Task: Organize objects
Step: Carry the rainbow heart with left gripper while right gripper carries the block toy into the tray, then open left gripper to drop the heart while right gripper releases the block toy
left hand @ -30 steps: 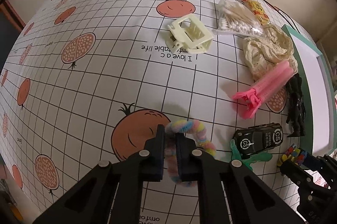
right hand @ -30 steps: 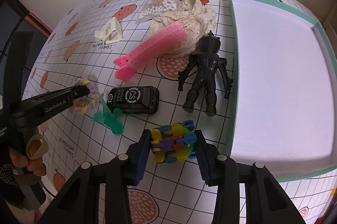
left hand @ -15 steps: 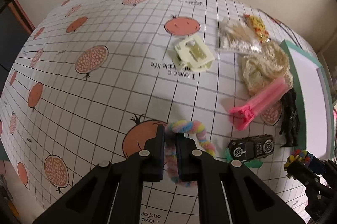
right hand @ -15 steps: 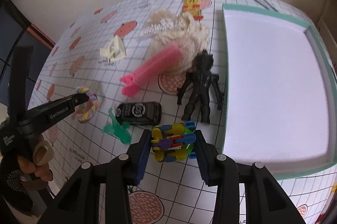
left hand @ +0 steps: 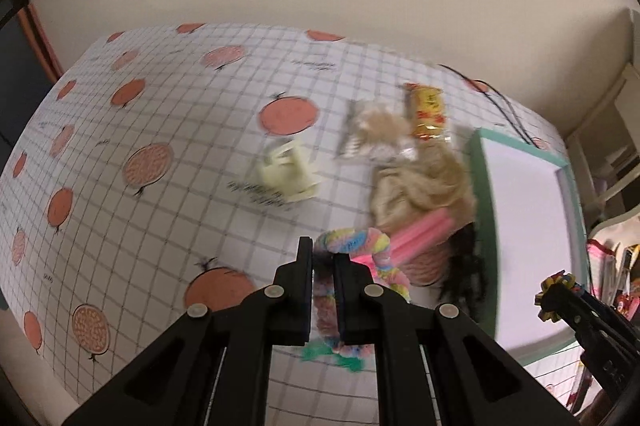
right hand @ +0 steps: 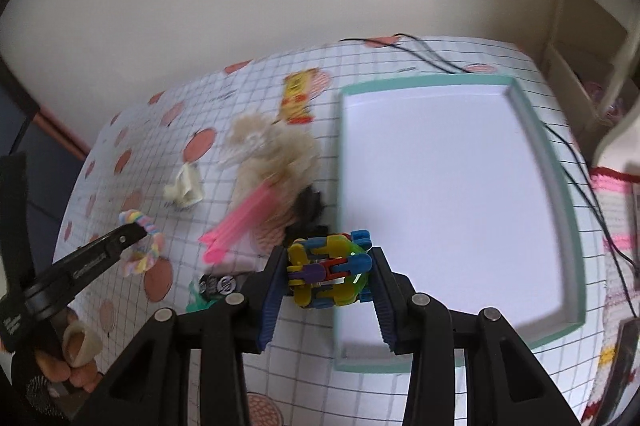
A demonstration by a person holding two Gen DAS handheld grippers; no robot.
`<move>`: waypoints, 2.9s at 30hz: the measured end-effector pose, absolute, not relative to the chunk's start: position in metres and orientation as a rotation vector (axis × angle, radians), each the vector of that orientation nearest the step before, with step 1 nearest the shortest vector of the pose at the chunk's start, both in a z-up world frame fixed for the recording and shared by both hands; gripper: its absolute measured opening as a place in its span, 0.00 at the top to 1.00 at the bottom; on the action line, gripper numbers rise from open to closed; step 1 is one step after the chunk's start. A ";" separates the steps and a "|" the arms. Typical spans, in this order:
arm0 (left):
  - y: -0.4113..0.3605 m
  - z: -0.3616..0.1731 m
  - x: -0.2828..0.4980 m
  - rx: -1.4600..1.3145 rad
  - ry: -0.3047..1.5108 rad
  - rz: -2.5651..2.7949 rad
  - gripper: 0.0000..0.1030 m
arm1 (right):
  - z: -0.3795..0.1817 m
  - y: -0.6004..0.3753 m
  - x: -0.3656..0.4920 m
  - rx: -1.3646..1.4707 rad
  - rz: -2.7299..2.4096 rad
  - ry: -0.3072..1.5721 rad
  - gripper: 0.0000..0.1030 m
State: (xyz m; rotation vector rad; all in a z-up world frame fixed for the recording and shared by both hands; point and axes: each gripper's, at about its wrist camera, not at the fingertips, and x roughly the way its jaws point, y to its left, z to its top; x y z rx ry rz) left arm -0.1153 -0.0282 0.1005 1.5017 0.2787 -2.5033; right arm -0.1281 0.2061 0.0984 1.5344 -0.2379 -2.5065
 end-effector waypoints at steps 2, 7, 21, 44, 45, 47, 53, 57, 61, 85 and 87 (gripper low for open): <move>-0.015 0.105 -0.125 1.504 0.275 -2.529 0.91 | 0.101 0.217 -0.132 1.534 -2.525 -0.262 0.58; 0.019 0.115 -0.147 1.508 0.250 -2.601 0.91 | 0.104 0.246 -0.149 1.547 -2.591 -0.327 0.58; 0.106 0.105 -0.207 1.572 0.225 -2.743 0.91 | 0.093 0.299 -0.195 1.541 -2.701 -0.390 0.58; 0.151 0.033 -0.256 1.700 0.122 -2.767 0.91 | 0.042 0.325 -0.238 1.618 -2.752 -0.343 0.58; 0.152 0.032 -0.257 1.702 0.122 -2.767 0.91 | 0.041 0.326 -0.238 1.624 -2.749 -0.343 0.58; 0.155 0.030 -0.259 1.709 0.117 -2.767 0.91 | 0.039 0.326 -0.238 1.634 -2.745 -0.341 0.58; 0.163 0.024 -0.260 1.743 0.104 -2.757 0.90 | 0.036 0.330 -0.239 1.662 -2.736 -0.346 0.58; 0.165 0.021 -0.261 1.762 0.097 -2.744 0.90 | 0.035 0.329 -0.239 1.670 -2.732 -0.344 0.58; 0.163 0.020 -0.262 1.770 0.102 -2.723 0.90 | 0.036 0.328 -0.239 1.677 -2.728 -0.330 0.58; 0.152 0.042 -0.259 1.723 0.168 -2.718 0.52 | 0.053 0.324 -0.235 1.658 -2.730 -0.276 0.40; 0.150 0.044 -0.259 1.710 0.172 -2.719 0.47 | 0.055 0.325 -0.234 1.656 -2.733 -0.279 0.39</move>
